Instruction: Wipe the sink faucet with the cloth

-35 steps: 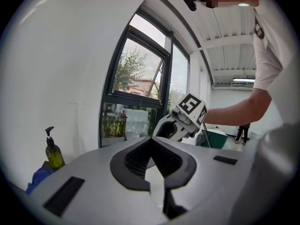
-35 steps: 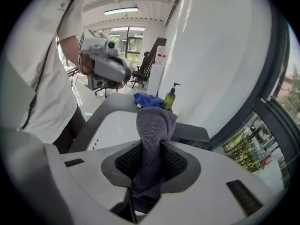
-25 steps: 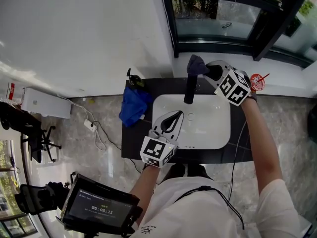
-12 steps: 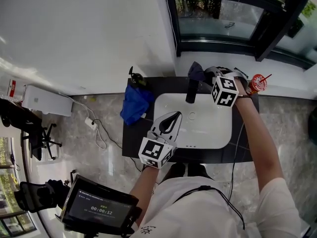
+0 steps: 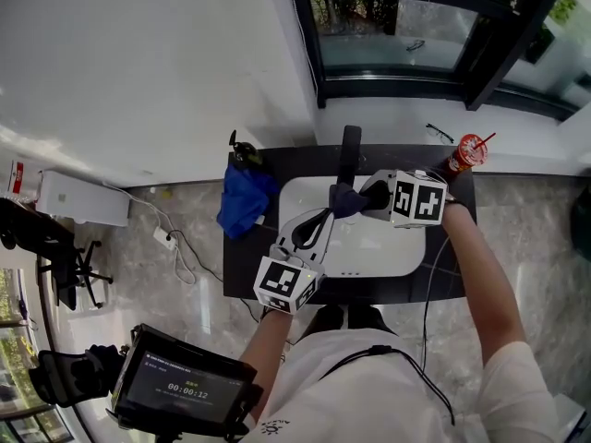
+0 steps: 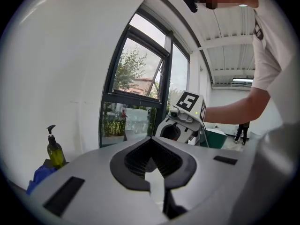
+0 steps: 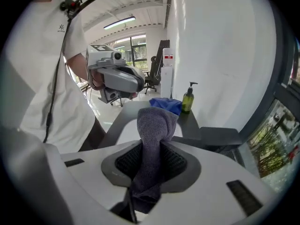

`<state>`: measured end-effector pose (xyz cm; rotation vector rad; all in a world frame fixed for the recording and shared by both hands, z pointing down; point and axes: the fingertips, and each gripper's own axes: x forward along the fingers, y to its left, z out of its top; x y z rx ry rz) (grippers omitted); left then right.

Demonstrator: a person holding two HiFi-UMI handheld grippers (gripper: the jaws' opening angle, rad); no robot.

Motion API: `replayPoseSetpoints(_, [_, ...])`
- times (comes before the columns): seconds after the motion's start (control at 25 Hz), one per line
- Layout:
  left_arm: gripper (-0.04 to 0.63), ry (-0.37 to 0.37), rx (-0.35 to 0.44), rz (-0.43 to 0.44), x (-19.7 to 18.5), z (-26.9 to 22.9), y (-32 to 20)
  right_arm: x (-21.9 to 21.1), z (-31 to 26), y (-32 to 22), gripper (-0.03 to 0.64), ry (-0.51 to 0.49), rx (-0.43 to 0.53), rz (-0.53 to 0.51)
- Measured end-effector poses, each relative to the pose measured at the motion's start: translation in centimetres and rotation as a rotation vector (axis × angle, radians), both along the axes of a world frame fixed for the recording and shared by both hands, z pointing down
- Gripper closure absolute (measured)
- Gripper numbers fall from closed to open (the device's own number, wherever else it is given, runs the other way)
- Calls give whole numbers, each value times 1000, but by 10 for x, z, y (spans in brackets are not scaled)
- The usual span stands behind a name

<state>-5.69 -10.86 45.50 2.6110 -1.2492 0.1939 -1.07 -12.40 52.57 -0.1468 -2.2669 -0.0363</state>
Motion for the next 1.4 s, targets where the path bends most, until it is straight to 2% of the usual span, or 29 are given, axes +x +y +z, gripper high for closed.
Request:
replayPoseSetpoints(0.16, [595, -5, -6, -1, -1, 0, -1, 5, 16, 0, 514, 24, -54, 24])
replayPoseSetpoints(0.76, [595, -6, -16, -14, -7, 1, -4, -8, 26, -13, 514, -5, -115, 31])
replayPoseSetpoints(1.08, [595, -16, -28, -23, -9, 6, -4, 1, 58, -43, 514, 31, -282, 137])
replayPoseSetpoints(1.4, [595, -17, -25, -31, -10, 2, -6, 7, 60, -77, 514, 47, -268, 251])
